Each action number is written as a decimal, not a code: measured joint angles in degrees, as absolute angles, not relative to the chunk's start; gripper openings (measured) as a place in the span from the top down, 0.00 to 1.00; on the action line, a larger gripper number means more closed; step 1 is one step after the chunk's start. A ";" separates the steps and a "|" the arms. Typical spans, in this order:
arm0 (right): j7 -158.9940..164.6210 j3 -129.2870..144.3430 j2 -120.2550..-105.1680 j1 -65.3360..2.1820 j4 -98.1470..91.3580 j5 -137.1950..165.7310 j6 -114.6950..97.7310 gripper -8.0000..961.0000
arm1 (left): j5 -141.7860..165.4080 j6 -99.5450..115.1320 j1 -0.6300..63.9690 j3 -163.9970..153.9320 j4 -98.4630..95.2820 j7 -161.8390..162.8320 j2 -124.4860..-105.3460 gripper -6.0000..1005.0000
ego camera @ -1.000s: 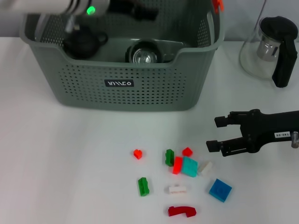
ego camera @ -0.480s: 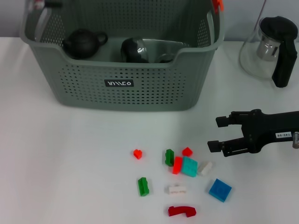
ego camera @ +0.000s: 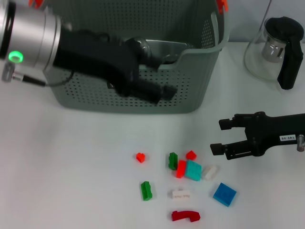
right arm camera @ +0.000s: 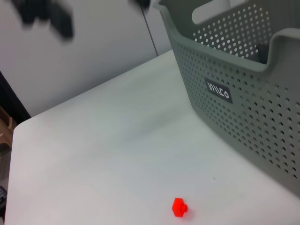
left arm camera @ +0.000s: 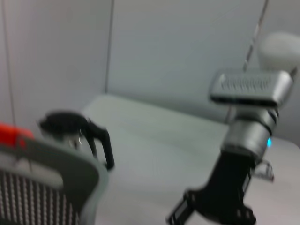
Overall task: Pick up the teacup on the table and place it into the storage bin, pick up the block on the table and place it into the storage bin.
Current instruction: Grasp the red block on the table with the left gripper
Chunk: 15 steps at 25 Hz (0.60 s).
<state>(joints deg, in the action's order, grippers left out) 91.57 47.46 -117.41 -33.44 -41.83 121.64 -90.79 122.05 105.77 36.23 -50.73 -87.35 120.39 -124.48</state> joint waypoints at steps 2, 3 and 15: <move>91.78 47.45 -117.42 -33.49 -41.83 121.61 -90.75 0.02 | 124.30 106.53 36.04 -51.03 -86.32 120.73 -124.51 0.22; 91.86 47.43 -117.42 -33.50 -41.83 121.61 -90.71 0.02 | 125.77 106.76 36.02 -51.24 -85.89 121.08 -124.54 0.22; 92.11 46.76 -117.49 -33.33 -41.67 121.54 -90.34 0.02 | 141.56 98.25 37.66 -63.96 -74.61 130.35 -124.80 0.22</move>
<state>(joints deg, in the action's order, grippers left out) 92.11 46.76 -117.49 -33.33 -41.67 121.54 -90.34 141.56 98.25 37.66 -63.96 -74.61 130.35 -124.80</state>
